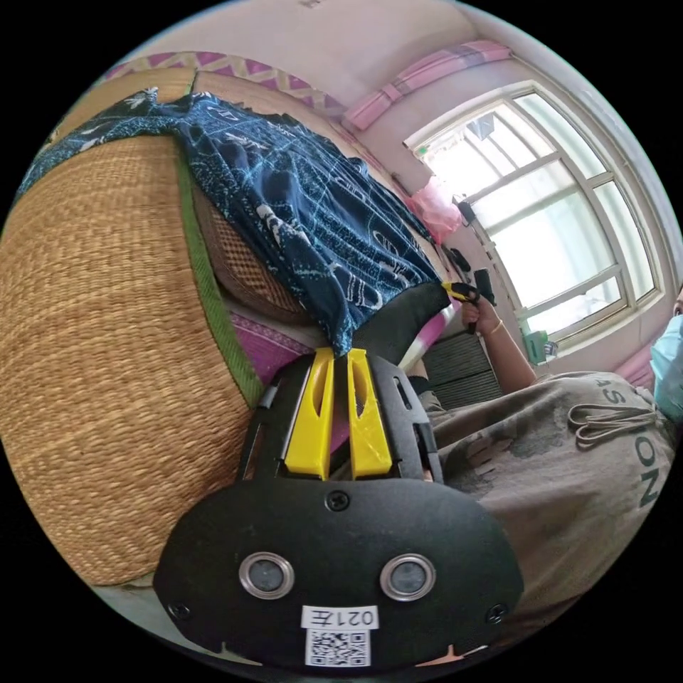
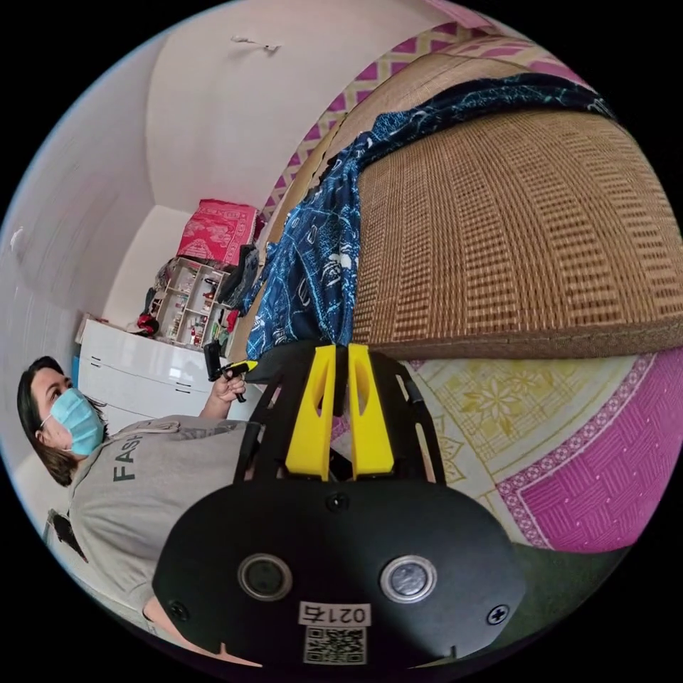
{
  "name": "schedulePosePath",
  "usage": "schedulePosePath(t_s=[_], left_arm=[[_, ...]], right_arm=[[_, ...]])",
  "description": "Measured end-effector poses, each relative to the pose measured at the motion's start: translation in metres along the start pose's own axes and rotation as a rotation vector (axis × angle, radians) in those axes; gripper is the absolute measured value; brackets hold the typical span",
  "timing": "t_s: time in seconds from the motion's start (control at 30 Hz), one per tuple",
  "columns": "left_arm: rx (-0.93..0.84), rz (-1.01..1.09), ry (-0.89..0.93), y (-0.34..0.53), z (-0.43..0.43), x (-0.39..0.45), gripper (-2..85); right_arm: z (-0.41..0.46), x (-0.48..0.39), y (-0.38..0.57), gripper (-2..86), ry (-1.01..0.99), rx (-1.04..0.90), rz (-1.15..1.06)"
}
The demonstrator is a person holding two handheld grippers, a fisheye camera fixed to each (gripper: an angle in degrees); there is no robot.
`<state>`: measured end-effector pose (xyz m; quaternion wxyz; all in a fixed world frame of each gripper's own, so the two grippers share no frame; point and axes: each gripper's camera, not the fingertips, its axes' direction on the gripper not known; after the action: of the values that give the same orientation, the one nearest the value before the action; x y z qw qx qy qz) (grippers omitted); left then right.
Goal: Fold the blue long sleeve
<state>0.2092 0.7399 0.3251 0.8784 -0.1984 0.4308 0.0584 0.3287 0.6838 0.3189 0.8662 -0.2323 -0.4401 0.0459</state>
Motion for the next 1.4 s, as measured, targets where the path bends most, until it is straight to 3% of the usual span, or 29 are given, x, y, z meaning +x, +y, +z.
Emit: schedulePosePath(t_s=[0.23, 0.4, 0.5, 0.63, 0.83, 0.93, 1.07, 1.23, 1.3, 1.4], left_arm=[[0.081, -0.088, 0.042, 0.066, -0.078, -0.056, 0.4], [0.135, -0.004, 0.153, 0.106, -0.142, -0.068, 3.5], [0.337, -0.04, 0.1, 0.139, -0.222, -0.094, 6.5], [0.605, -0.193, -0.14, 0.181, -0.335, -0.16, 10.7], [0.917, -0.675, -0.182, 0.241, -0.453, -0.297, 14.3], [0.961, -0.835, -0.298, 0.256, -0.489, -0.328, 15.1], [0.986, -0.879, -0.277, 0.25, -0.52, -0.354, 15.7], [0.979, -0.887, -0.278, 0.231, -0.548, -0.372, 11.7], [1.034, -0.886, -0.242, 0.236, -0.559, -0.374, 6.1], [1.219, -0.714, -0.158, 0.24, -0.592, -0.351, 0.2]], right_arm=[[-0.005, -0.027, 0.012, 0.3, -0.025, -0.074, -0.136], [-0.058, -0.05, 0.016, -0.5, -0.01, 0.112, -0.194], [-0.077, -0.075, 0.015, -0.5, 0.109, 0.227, -0.246], [-0.077, -0.113, 0.008, -0.4, 0.311, 0.321, -0.337], [-0.048, -0.155, -0.024, -0.3, 0.429, 0.308, -0.353], [-0.031, -0.17, -0.037, -0.3, 0.437, 0.264, -0.35], [-0.011, -0.189, -0.045, -0.4, 0.464, 0.223, -0.374], [0.0, -0.193, -0.054, -0.5, 0.431, 0.206, -0.366], [0.002, -0.191, -0.054, -0.5, 0.432, 0.197, -0.363], [-0.003, -0.189, -0.048, -0.6, 0.439, 0.2, -0.368]])
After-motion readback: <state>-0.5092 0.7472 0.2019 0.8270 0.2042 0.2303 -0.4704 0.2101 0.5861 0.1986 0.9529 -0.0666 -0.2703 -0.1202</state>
